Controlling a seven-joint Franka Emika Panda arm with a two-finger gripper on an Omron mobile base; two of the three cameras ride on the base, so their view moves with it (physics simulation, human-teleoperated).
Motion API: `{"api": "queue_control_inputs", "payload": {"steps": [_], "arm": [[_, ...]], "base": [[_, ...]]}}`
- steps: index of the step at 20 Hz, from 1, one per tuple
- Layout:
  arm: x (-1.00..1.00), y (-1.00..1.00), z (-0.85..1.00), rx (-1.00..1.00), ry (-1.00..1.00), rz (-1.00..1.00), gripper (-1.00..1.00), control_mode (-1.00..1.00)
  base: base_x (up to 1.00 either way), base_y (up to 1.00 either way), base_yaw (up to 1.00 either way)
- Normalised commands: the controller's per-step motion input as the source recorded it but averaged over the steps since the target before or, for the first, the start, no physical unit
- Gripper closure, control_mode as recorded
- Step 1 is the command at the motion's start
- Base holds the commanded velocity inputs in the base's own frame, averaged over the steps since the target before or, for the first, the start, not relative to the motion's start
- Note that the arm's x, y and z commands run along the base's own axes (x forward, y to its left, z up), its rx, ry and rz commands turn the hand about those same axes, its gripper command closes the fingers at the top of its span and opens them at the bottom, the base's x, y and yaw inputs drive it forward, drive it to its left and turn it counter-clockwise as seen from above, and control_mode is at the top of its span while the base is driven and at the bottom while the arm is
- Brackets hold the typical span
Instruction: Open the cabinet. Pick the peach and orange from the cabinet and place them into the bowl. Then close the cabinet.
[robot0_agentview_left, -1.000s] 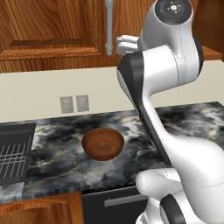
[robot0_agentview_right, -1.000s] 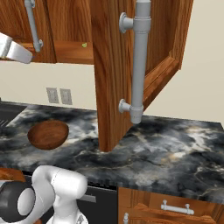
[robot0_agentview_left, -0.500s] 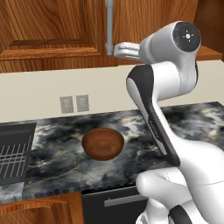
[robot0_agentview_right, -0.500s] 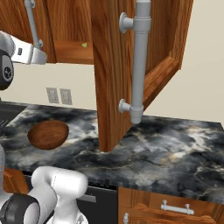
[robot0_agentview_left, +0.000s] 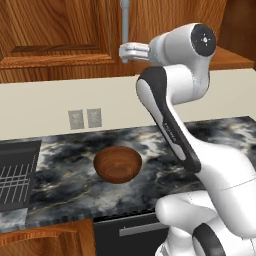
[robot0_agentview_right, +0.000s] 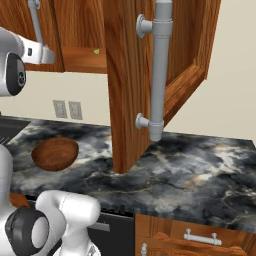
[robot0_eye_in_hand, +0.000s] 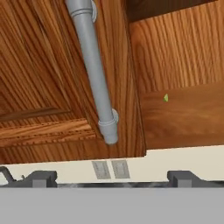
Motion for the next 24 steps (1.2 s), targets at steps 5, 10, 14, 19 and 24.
{"api": "queue_control_inputs", "payload": {"steps": [5, 10, 14, 19, 24], "arm": [[0.29, 0.37, 0.24, 0.0, 0.05, 0.02, -1.0, -1.0], [0.43, 0.16, 0.05, -0.06, 0.03, 0.0, -1.0, -1.0], [0.51, 0.02, 0.0, -0.12, 0.0, 0.0, -1.0, -1.0], [0.5, 0.0, 0.0, -0.12, 0.0, 0.0, -1.0, -1.0], [0.47, 0.04, 0.0, -0.11, 0.0, 0.0, -1.0, -1.0]], "base": [[0.0, 0.0, 0.0], [0.0, 0.0, 0.0], [0.0, 0.0, 0.0], [0.0, 0.0, 0.0], [0.0, 0.0, 0.0]]}}
